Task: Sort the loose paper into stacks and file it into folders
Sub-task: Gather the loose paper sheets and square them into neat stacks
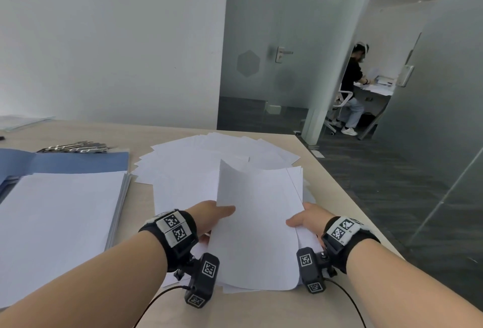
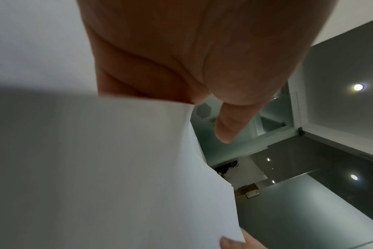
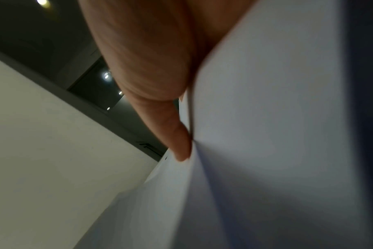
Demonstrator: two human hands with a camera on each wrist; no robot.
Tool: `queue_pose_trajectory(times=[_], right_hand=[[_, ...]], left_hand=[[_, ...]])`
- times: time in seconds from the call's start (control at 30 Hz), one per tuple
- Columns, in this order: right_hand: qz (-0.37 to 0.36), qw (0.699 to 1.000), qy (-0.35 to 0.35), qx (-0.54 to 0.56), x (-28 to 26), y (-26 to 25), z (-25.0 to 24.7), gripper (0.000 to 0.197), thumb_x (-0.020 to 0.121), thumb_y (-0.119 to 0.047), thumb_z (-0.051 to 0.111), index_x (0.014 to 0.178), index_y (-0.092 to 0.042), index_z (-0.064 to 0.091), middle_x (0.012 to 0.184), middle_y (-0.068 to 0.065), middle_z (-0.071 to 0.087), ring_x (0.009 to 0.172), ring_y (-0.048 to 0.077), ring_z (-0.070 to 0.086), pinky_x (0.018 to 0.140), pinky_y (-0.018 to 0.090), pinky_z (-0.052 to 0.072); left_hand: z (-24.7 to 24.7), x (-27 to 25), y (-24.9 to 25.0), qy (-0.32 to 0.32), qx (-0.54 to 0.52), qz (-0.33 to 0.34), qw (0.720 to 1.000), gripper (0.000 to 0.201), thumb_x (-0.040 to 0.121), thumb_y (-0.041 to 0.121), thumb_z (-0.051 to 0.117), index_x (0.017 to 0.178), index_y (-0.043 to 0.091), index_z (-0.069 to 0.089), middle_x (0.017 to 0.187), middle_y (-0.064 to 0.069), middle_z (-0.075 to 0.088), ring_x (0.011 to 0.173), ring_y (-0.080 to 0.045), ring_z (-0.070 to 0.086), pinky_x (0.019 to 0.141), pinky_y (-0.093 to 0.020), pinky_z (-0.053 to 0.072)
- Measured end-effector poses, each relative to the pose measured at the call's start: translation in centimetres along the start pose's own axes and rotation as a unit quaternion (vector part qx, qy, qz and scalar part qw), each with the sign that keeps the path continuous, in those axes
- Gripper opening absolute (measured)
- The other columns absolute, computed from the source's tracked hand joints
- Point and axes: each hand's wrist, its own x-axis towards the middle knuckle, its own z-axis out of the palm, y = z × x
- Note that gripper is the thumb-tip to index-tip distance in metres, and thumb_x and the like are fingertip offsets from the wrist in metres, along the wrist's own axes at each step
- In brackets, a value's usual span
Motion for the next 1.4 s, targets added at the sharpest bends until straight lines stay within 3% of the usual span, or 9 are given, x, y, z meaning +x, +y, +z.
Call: queue_pose_trajectory(times=[0.13, 0.27, 0.47, 0.6, 0.7, 0.83, 1.03, 1.2, 1.4], right_hand=[[-0.032, 0.999, 0.009, -0.037, -0.5, -0.2, 0.2, 0.041, 0.079, -0.003, 0.076, 0.117, -0.005, 0.063, 0.112, 0.013, 0.072, 0.105, 0.035, 0.068, 0.099, 0.049, 0.053], [-0.057, 0.998, -0.004, -0.018, -1.6, -0.5, 0.5, 0.032, 0.088, 0.005, 0.067, 0.116, -0.009, 0.064, 0.109, 0.012, 0.073, 0.103, 0.036, 0.069, 0.095, 0.048, 0.055], [-0.069, 0.996, -0.055, 0.012, -2.3, -1.4, 2.2, 0.043, 0.08, 0.0, 0.071, 0.121, -0.008, 0.063, 0.114, 0.016, 0.073, 0.106, 0.038, 0.07, 0.097, 0.054, 0.054], [-0.064, 0.992, -0.103, 0.044, -3.1, -2.2, 3.6, 0.048, 0.075, -0.003, 0.068, 0.123, -0.009, 0.062, 0.118, 0.019, 0.072, 0.109, 0.042, 0.068, 0.097, 0.054, 0.054], [-0.054, 0.989, -0.124, 0.053, -3.5, -2.5, 4.5, 0.034, 0.091, 0.006, 0.058, 0.121, -0.01, 0.062, 0.121, 0.023, 0.069, 0.109, 0.043, 0.067, 0.095, 0.051, 0.055], [-0.059, 0.986, -0.151, 0.044, -3.5, -3.1, 5.8, 0.044, 0.082, -0.005, 0.068, 0.125, -0.003, 0.062, 0.12, 0.024, 0.07, 0.096, 0.035, 0.069, 0.091, 0.046, 0.055], [-0.096, 0.987, -0.119, 0.044, -3.5, -3.1, 6.1, 0.033, 0.092, 0.008, 0.059, 0.121, -0.006, 0.064, 0.115, 0.019, 0.073, 0.102, 0.038, 0.071, 0.089, 0.048, 0.058], [-0.162, 0.972, -0.077, 0.15, -4.8, -3.2, 5.3, 0.027, 0.095, 0.006, 0.059, 0.115, -0.011, 0.065, 0.109, 0.01, 0.076, 0.094, 0.023, 0.074, 0.083, 0.035, 0.06], [-0.234, 0.945, 0.035, 0.226, -6.3, -3.8, 5.8, 0.017, 0.099, -0.01, 0.06, 0.113, -0.015, 0.069, 0.113, 0.006, 0.076, 0.107, 0.027, 0.071, 0.099, 0.044, 0.055]], left_hand=[[-2.8, 0.4, -0.6, 0.145, 0.112, 0.019, 0.983, 0.049, 0.093, 0.046, 0.061, 0.132, 0.018, 0.056, 0.132, -0.01, 0.06, 0.118, -0.031, 0.06, 0.095, -0.035, 0.048], [-6.8, 1.0, -1.8, 0.267, 0.073, -0.021, 0.961, 0.076, 0.081, 0.046, 0.065, 0.15, 0.021, 0.041, 0.152, -0.016, 0.04, 0.136, -0.038, 0.042, 0.113, -0.05, 0.037], [-8.4, 0.7, -2.2, 0.264, -0.053, -0.005, 0.963, 0.061, 0.084, 0.026, 0.065, 0.138, 0.002, 0.052, 0.136, -0.022, 0.056, 0.125, -0.043, 0.052, 0.108, -0.054, 0.041], [-7.9, 0.3, -2.7, 0.255, -0.149, 0.004, 0.955, 0.043, 0.092, 0.014, 0.061, 0.134, 0.013, 0.052, 0.126, -0.014, 0.054, 0.115, -0.035, 0.053, 0.094, -0.051, 0.052], [-7.4, 0.5, -3.5, 0.246, -0.163, 0.02, 0.955, 0.043, 0.091, 0.014, 0.062, 0.133, 0.018, 0.053, 0.127, -0.011, 0.054, 0.119, -0.031, 0.053, 0.094, -0.049, 0.056], [-7.1, 0.4, -3.7, 0.224, -0.172, 0.042, 0.958, 0.038, 0.092, 0.014, 0.063, 0.129, 0.017, 0.055, 0.124, -0.011, 0.058, 0.108, -0.025, 0.058, 0.097, -0.048, 0.054], [-7.7, 0.2, -4.2, 0.246, -0.17, 0.067, 0.952, 0.039, 0.094, 0.005, 0.062, 0.133, 0.009, 0.056, 0.113, -0.011, 0.059, 0.09, -0.022, 0.056, 0.078, -0.036, 0.049], [-7.8, -0.8, -3.4, 0.21, -0.09, 0.108, 0.967, 0.073, 0.091, 0.028, 0.073, 0.153, 0.014, 0.038, 0.151, -0.006, 0.046, 0.131, -0.025, 0.049, 0.11, -0.043, 0.04], [-6.3, -2.1, -1.6, 0.14, -0.159, 0.162, 0.964, 0.046, 0.087, 0.019, 0.075, 0.131, 0.012, 0.06, 0.118, -0.006, 0.073, 0.101, -0.028, 0.071, 0.092, -0.045, 0.056]])
